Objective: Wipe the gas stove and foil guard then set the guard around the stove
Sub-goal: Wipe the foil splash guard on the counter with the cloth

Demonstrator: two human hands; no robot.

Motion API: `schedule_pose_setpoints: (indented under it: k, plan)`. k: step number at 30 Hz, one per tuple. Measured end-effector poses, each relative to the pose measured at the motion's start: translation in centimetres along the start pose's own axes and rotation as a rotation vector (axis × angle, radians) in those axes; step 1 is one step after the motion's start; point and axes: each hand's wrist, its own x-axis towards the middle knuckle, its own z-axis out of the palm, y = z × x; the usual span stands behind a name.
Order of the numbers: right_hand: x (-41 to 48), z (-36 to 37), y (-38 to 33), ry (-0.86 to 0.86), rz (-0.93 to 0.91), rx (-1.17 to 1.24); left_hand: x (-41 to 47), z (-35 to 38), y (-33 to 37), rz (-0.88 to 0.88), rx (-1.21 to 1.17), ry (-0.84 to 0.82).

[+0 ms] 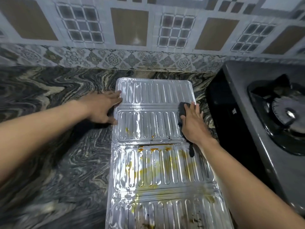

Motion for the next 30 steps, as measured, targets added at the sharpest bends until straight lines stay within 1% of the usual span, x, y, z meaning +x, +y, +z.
schedule_pose_setpoints:
  k: [3,6,10,13,17,21,25,27,30]
  plan:
    - [0.0,-0.1,0.0,0.005,-0.002,-0.016,-1.6,0.8,0.8,-0.038,-0.118,-0.104]
    - [-0.1,-0.2,-0.1,-0.003,-0.004,-0.008,-2.1,1.6,1.8,-0.054,-0.097,-0.178]
    - [-0.9,-0.8,-0.2,-0.066,-0.008,-0.001,-1.7,2.2,2.1,-0.061,-0.095,-0.186]
    - [-2.5,-1.2,0.2,-0.115,-0.033,-0.047,-1.9,2.1,2.1,-0.072,-0.118,-0.189]
    - [-5.0,-0.8,-0.5,-0.14,-0.053,-0.05,-1.9,2.1,2.2,-0.088,-0.122,-0.186]
    - [-5.6,0.1,-3.3,-0.126,-0.17,-0.037,-1.9,2.7,2.1,-0.096,-0.131,-0.139]
    - [-5.3,1.8,-7.0,-0.114,-0.323,-0.02,-1.8,2.9,1.8,-0.083,-0.136,-0.133]
    - [-4.8,2.4,-9.0,-0.109,-0.371,0.001,-1.8,3.0,1.7,-0.084,-0.135,-0.126]
    - [-3.7,3.3,-11.6,-0.148,-0.419,0.012,-1.8,3.5,1.4,-0.076,-0.124,-0.094]
